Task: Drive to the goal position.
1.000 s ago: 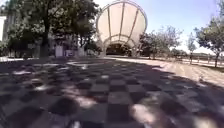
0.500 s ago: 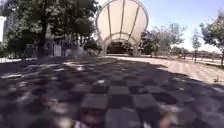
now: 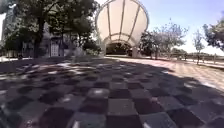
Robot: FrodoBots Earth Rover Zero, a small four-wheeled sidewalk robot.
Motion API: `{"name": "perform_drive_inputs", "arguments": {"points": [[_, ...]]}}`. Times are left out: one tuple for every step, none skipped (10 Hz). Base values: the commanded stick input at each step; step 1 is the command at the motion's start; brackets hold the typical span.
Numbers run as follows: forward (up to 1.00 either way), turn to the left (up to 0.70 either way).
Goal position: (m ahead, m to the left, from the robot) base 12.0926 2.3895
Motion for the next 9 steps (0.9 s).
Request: {"name": "perform_drive_inputs", "arguments": {"points": [[1.00,0.00],[1.00,0.00],[1.00,0.00],[1.00,0.00],[1.00,0.00],[1.00,0.00],[1.00,0.00],[1.00,0.00],[1.00,0.00]]}}
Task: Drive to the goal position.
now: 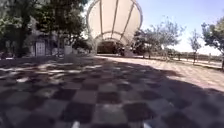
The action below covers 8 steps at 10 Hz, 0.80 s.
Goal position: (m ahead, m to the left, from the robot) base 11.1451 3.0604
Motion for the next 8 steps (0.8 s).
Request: {"name": "perform_drive_inputs", "arguments": {"points": [[1.00,0.00],[1.00,0.00],[1.00,0.00],[1.00,0.00],[1.00,0.00],[1.00,0.00],[1.00,0.00],[1.00,0.00]]}}
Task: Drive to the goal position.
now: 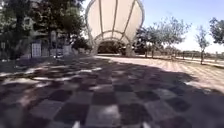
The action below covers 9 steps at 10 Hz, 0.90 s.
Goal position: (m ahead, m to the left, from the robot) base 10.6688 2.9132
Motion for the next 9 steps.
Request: {"name": "perform_drive_inputs", "arguments": {"points": [[1.00,0.00],[1.00,0.00],[1.00,0.00],[1.00,0.00],[1.00,0.00],[1.00,0.00],[1.00,0.00],[1.00,0.00],[1.00,0.00]]}}
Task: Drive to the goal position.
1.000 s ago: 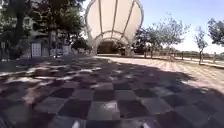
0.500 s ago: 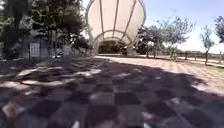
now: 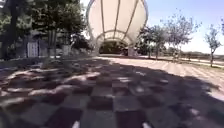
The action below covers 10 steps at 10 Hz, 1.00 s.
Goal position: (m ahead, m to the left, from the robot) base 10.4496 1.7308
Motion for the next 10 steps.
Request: {"name": "perform_drive_inputs", "arguments": {"points": [[1.00,0.00],[1.00,0.00],[1.00,0.00],[1.00,0.00],[1.00,0.00],[1.00,0.00],[1.00,0.00],[1.00,0.00],[1.00,0.00],[1.00,0.00]]}}
